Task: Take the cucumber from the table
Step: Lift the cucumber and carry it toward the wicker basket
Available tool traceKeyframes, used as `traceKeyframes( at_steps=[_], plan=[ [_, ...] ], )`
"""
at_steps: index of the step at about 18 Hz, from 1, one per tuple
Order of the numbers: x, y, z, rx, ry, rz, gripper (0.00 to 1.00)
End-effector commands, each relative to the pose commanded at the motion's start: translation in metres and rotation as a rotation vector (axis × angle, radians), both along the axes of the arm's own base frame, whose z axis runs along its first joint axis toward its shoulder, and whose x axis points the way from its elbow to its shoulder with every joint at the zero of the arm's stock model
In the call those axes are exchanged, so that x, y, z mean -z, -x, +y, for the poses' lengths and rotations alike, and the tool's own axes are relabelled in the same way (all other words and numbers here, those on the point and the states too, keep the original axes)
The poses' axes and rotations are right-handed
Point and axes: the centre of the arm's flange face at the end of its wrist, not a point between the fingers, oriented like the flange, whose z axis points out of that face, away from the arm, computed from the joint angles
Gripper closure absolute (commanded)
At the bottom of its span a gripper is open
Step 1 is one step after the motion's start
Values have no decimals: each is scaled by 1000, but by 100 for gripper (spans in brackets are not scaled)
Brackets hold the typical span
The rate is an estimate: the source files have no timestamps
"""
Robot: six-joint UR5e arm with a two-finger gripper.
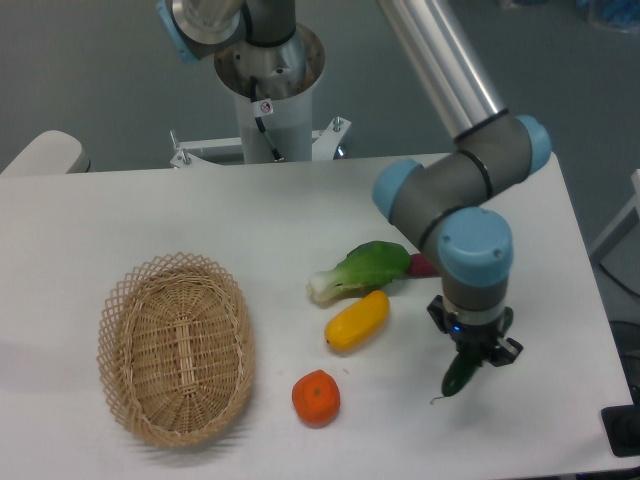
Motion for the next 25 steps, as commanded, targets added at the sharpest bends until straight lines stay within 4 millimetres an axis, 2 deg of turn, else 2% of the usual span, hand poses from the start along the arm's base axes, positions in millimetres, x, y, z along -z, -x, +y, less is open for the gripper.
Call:
traceKeyframes(
  at_steps=[3, 6, 10, 13, 18, 25],
  plan=[
    [-28, -43, 15, -18, -21, -42, 71],
    [-43, -88, 27, -6, -47, -64, 71],
    [-45, -129, 41, -21, -79, -97, 71],
    [-48, -148, 49, -30, -90, -105, 71],
    [-48, -172, 46, -4, -84, -113, 71],
    [-48, -178, 47, 2, -84, -118, 71]
  ],
)
